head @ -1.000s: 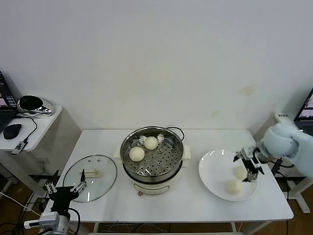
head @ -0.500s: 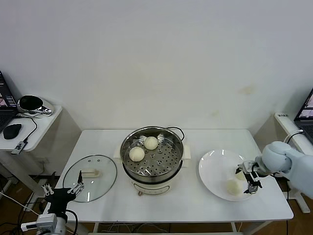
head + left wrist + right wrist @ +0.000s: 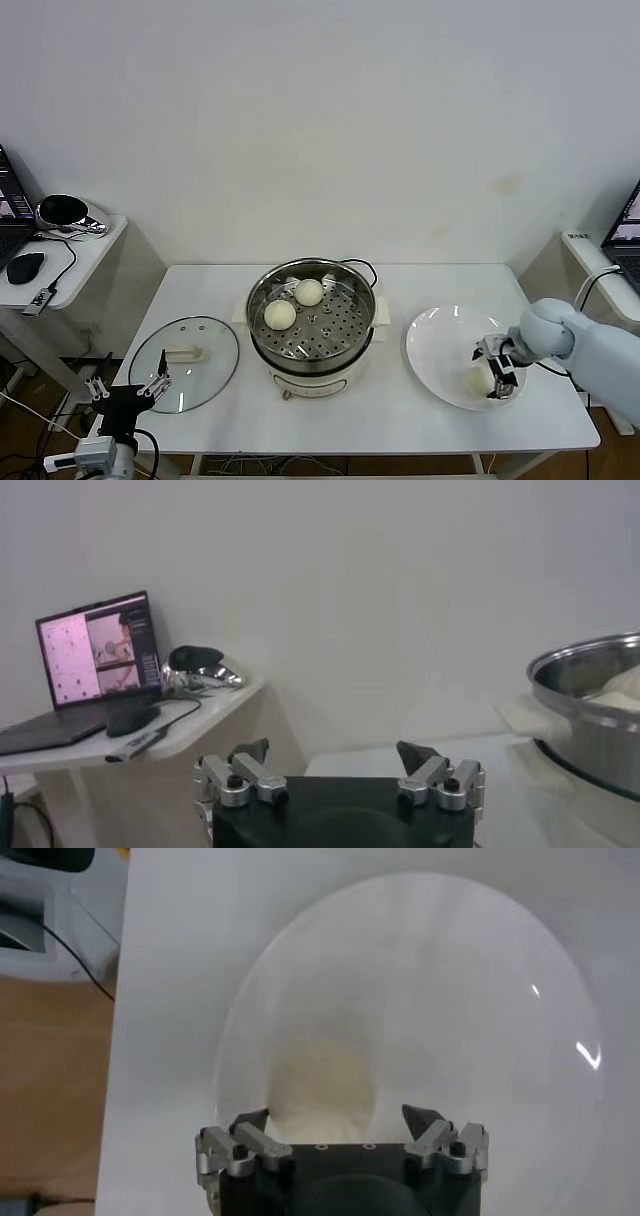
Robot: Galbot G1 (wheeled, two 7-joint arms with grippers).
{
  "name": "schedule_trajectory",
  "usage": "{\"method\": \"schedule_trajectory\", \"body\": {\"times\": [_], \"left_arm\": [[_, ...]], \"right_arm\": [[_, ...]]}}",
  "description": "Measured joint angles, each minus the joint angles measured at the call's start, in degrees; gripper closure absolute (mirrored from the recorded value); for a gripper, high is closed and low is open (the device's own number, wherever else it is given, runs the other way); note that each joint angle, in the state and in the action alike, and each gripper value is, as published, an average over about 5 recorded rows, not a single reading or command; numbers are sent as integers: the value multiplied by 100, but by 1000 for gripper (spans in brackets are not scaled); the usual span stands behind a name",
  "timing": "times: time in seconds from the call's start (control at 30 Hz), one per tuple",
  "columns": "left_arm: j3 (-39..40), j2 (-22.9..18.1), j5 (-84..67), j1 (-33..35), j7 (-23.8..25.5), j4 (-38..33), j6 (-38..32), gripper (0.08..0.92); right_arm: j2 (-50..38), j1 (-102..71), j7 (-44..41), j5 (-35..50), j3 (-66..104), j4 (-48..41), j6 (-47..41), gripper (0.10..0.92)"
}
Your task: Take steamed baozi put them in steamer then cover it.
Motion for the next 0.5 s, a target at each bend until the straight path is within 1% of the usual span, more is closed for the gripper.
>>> {"method": "schedule_trajectory", "body": {"times": [0.1,0.3,0.37,0.5], "left_arm": [[6,-4,0,-1,0,0,0,177],[7,-7,0,0,0,-3,-2,177],[7,-12,0,1,0,-9,-3,177],[6,-17,0,4,0,-25,-3,177]], "right_arm": [[21,-18,-10,-8,29,-39,-13,286],[53,-7,-37,8,59,-97,-24,419],[52,17,-56,31,65,-94,-28,447],[16,118,-124,102,39,-60,-34,464]]}}
